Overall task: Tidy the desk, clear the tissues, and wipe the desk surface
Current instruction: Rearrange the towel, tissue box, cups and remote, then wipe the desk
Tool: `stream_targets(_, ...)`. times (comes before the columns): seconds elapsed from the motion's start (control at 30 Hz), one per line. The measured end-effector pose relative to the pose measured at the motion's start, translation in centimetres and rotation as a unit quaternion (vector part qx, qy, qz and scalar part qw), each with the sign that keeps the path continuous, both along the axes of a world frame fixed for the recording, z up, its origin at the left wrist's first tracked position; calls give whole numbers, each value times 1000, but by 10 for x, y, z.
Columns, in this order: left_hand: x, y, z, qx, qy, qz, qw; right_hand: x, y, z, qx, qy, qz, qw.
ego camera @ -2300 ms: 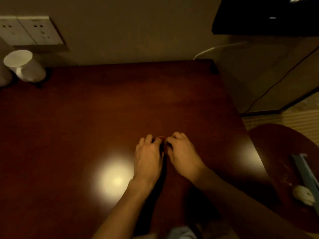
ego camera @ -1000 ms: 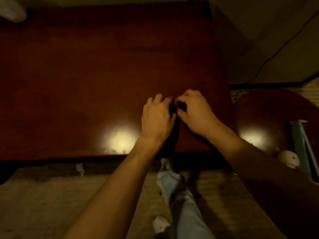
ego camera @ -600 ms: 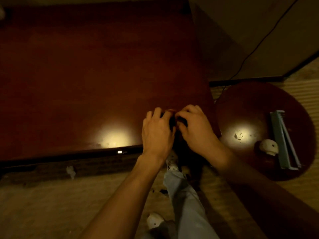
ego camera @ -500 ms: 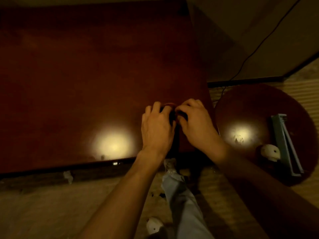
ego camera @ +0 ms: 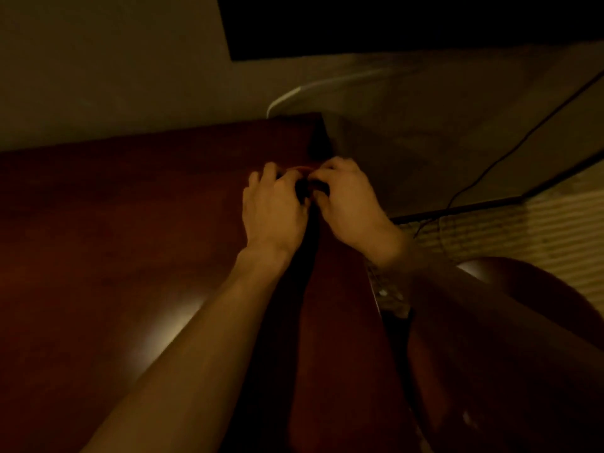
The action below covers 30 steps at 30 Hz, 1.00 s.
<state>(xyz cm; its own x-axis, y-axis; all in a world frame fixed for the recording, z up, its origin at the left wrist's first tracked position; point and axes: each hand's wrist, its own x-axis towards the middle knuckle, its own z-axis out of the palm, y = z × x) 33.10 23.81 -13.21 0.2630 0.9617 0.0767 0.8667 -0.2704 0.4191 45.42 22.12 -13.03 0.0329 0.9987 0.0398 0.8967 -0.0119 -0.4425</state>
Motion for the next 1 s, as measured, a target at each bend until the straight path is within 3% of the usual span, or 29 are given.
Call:
stream_targets(0.23,19,57,2,-4,22,13,1000,8,66,8,-53,3,-14,999)
stream_targets(0.47,12,22,2,-21,0,-1,1000,8,22,-3,5,-9,-2,1000)
stream_targets(0.73,-15,-131,-8,14,-22,-27,999,-11,-127,-7,15,-13,24,1000)
stream_targets(1.0,-55,-334,1,-23,-8,-46,999,-48,-330,1,-29,0,28,999)
